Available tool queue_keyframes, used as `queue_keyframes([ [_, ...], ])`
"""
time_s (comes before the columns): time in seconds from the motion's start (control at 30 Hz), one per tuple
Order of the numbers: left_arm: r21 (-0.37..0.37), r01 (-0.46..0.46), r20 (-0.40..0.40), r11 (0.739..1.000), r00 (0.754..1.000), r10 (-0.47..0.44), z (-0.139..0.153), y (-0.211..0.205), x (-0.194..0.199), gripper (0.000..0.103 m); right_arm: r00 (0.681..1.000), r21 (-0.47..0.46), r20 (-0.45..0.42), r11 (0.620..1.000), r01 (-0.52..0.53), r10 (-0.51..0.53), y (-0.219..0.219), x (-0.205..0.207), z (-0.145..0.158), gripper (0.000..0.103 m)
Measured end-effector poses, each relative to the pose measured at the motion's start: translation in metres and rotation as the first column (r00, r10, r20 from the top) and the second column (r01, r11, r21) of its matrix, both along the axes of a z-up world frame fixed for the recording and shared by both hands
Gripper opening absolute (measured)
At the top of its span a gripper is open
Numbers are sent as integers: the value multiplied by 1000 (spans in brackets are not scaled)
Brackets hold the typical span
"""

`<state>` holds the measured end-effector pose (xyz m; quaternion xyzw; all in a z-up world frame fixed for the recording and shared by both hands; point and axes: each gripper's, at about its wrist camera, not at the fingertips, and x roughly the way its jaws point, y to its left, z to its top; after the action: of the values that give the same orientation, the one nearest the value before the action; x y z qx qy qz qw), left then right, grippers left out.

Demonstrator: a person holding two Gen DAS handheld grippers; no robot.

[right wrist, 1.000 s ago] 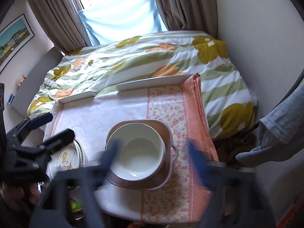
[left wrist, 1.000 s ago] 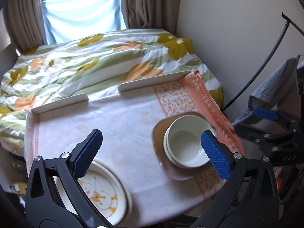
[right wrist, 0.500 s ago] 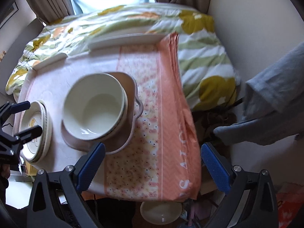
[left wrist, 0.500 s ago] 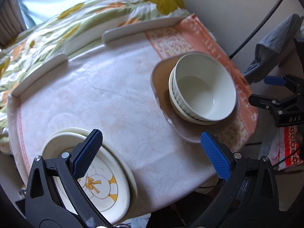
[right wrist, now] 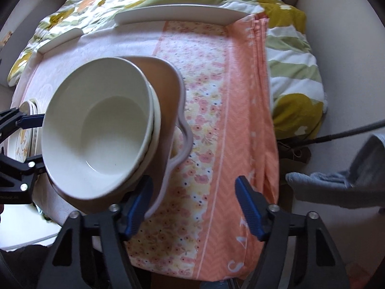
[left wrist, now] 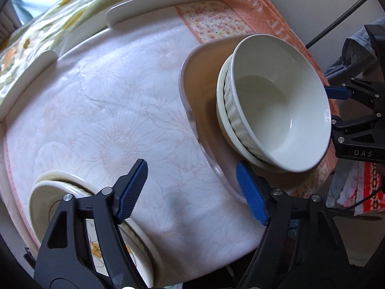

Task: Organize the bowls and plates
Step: 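Reach the left gripper to the pink dish rim and close, then lift the pink dish holding the bowls with the left gripper over the plate stack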

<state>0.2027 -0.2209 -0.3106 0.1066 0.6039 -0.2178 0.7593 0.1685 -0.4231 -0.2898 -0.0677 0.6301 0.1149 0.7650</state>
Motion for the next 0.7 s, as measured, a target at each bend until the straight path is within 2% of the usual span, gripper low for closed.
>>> queue_keyframes([
  [0.17, 6, 6, -15, 1000, 1000, -5, -10, -8, 7, 58, 999, 44, -9, 998, -39, 39, 2, 6, -9, 46],
  [0.27, -7, 12, -37, 1000, 999, -12, -17, -13, 11, 45, 997, 68, -4, 995, -75, 76, 3, 9, -10, 40],
  [0.3, -7, 17, -39, 1000, 999, -17, -18, -15, 11, 40, 995, 73, -8, 993, -97, 97, 6, 9, -11, 35],
  [0.4, -7, 41, -36, 999, 999, -41, -20, -22, 9, 28, 990, 56, -6, 988, -143, 143, 13, 11, -14, 31],
  [0.53, -33, 40, -47, 999, 998, -42, -24, -27, 9, 12, 989, 120, -19, 982, -147, 150, 13, 14, -22, 18],
  [0.63, -17, 50, -14, 999, 999, -50, -22, -31, 5, 11, 985, 129, 11, 977, -172, 172, 18, 11, -22, 10],
  [0.7, -13, 52, 1, 999, 999, -52, -20, -29, 2, 11, 984, 123, 28, 976, -177, 175, 20, 9, -21, 10],
])
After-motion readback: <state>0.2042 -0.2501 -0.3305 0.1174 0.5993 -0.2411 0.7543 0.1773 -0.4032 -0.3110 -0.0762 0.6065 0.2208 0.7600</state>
